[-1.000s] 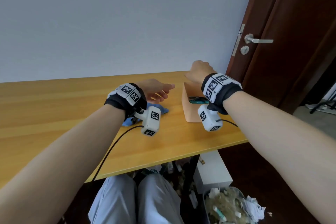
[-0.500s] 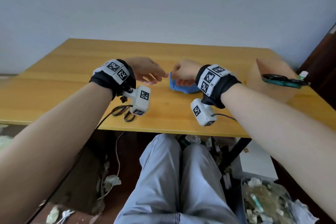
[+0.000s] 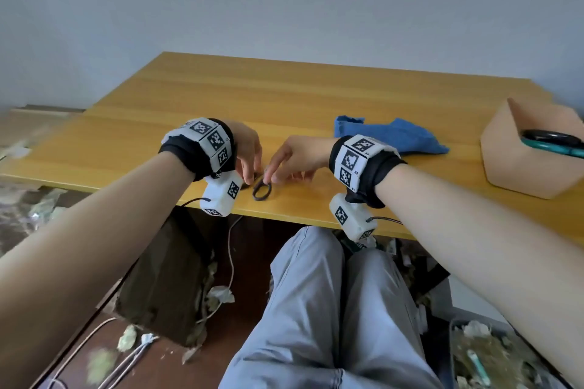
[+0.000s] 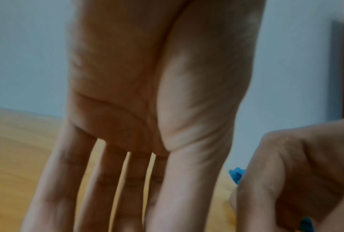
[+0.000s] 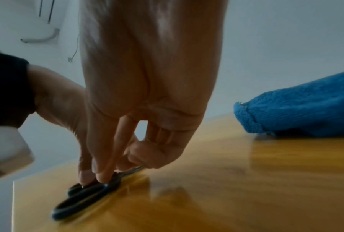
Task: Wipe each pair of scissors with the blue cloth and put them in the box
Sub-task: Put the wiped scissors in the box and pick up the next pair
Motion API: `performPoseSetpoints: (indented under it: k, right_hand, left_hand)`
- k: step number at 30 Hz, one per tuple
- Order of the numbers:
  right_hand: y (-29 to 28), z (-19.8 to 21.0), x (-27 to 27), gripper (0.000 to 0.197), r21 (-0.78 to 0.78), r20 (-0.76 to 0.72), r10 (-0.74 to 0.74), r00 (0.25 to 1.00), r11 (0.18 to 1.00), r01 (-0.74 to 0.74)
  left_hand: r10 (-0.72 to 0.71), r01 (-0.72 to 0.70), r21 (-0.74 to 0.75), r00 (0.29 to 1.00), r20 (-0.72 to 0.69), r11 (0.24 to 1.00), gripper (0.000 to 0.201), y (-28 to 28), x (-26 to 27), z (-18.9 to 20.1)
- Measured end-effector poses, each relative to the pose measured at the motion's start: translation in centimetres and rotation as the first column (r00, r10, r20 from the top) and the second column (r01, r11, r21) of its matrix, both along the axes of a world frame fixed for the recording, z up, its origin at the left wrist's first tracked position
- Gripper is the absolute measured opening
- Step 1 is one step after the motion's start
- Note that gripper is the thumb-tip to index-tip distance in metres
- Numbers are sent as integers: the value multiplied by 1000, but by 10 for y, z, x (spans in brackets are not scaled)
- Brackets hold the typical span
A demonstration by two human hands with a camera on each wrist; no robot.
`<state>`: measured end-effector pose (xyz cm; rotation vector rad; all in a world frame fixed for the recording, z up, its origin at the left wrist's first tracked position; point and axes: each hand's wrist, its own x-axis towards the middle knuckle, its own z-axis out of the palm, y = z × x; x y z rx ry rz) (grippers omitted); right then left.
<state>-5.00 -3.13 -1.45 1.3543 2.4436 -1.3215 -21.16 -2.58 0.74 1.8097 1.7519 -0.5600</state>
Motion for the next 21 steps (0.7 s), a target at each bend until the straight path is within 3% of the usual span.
performPoseSetpoints:
  k: [6, 13, 18, 21]
  right_hand:
    - [0, -14, 4, 11, 83, 26, -94, 995, 992, 92]
    - [0, -29, 16, 23, 101, 6, -214, 977, 972, 212]
    - [-2, -29, 16, 28, 106, -27, -252, 967, 962, 253]
    - [-2, -27, 24, 26, -24, -188, -364, 912, 930, 367]
  left_hand:
    - [33, -30, 86, 999, -33, 996, 36, -1, 9, -5]
    - [26, -16, 109, 995, -94, 994, 21, 3, 18, -11]
    - [50, -60, 107, 995, 92, 992, 19, 3, 17, -16]
    - [78, -114, 85, 935, 347, 990, 13, 4, 14, -15]
